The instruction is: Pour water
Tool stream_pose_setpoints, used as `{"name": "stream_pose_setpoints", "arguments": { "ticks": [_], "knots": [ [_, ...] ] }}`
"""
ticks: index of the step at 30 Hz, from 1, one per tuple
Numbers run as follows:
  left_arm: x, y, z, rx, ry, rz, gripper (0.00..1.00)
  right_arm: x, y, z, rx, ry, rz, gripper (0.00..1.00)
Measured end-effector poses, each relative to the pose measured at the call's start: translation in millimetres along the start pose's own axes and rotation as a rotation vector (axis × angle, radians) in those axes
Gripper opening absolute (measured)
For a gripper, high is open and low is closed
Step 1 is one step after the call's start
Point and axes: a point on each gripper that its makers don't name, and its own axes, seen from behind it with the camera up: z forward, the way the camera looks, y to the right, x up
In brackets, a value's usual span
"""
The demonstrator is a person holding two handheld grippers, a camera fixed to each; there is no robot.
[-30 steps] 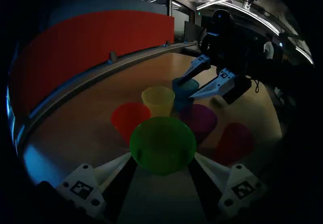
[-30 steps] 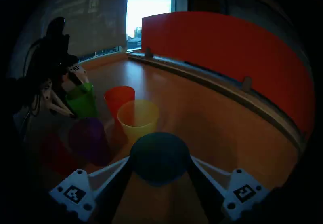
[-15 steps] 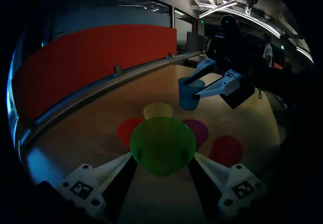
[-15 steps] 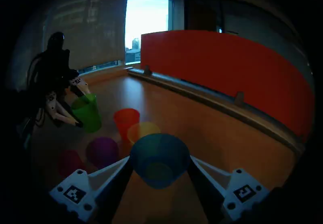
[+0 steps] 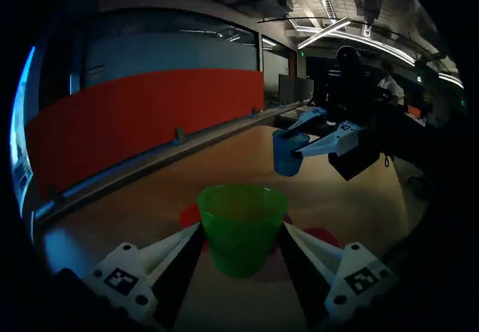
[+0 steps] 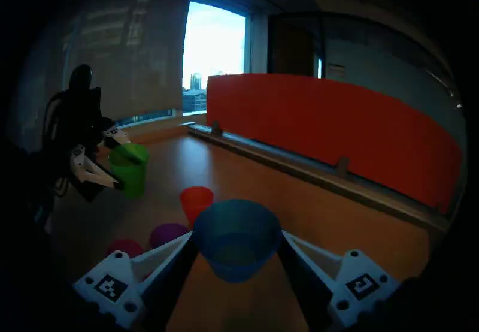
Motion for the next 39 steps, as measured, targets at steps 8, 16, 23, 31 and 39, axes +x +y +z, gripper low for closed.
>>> {"name": "stream_pose_setpoints", "arguments": {
  "ticks": [8, 16, 23, 31, 39],
  "knots": [
    [16.0, 9.3, -16.6, 0.010, 0.062, 0.004, 0.82, 15.1, -9.5, -21.0, -0.008, 0.048, -0.005, 0.91],
    [29.9, 14.4, -31.0, 0.024, 0.118, -0.008, 0.82, 21.0, -18.5, -33.3, -0.010, 0.072, -0.018, 0.91],
    [35.3, 17.8, -40.6, 0.030, 0.139, -0.018, 0.82, 29.8, -25.9, -40.1, -0.007, 0.100, -0.034, 0.91],
    [39.5, 20.5, -47.6, 0.040, 0.165, -0.019, 0.82, 43.0, -34.1, -46.9, 0.003, 0.152, -0.045, 0.91],
    [44.4, 22.2, -53.0, 0.045, 0.190, -0.025, 0.83, 51.8, -38.4, -49.4, 0.004, 0.201, -0.043, 0.91]
  ]
}}
